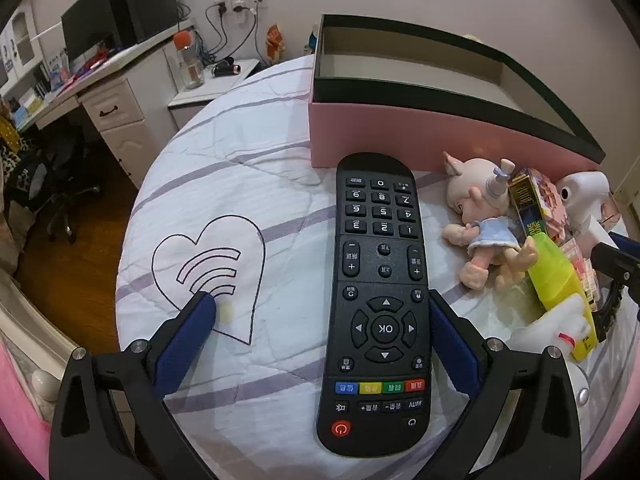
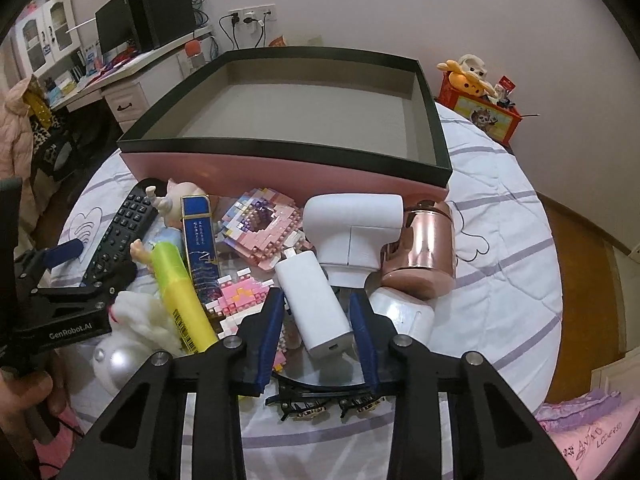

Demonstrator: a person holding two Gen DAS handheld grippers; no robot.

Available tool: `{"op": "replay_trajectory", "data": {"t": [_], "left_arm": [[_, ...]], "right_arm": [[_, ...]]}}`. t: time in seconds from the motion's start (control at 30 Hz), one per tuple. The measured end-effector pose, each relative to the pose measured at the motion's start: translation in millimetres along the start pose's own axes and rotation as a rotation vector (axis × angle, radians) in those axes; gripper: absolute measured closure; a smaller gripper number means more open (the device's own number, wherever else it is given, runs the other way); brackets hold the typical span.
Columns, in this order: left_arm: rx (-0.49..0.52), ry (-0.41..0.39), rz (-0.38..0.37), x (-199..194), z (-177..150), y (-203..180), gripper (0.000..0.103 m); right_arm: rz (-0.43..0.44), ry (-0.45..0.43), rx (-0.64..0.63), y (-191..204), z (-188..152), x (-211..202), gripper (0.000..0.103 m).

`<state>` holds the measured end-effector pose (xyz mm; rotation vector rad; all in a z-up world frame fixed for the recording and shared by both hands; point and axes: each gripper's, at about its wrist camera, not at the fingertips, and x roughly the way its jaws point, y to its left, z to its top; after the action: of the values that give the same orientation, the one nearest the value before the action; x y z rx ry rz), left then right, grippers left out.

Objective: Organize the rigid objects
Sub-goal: 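Grasp the black remote with the left tool while the right tool grasps the white charger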

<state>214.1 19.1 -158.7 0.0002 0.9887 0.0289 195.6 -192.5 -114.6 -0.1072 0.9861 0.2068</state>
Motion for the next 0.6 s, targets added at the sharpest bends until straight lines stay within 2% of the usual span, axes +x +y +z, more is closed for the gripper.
{"op": "replay_trajectory", "data": {"t": [0.43,0.47,0.5,0.53,0.6], "left_arm": [[0.033,-0.001,-0.023,4,5,-1,0.000],[0.034,-0.003,-0.028,4,4,0,0.002],[0.038,-0.007,-0.038,4,6,0,0.007],[0.045,-0.013,-0.044,2,6,-1,0.011],[0.061,-0.028,-0.054,-3,4,-4,0.030]], "right_arm": [[-0.028,0.016,-0.086,10,8,11,0.070],[-0.029,0.016,-0.089,11,7,10,0.073],[-0.025,0.019,-0.091,12,5,9,0.074],[-0.014,0.024,-0.088,13,5,9,0.080],[-0.017,0.027,-0.082,14,3,7,0.080]]}}
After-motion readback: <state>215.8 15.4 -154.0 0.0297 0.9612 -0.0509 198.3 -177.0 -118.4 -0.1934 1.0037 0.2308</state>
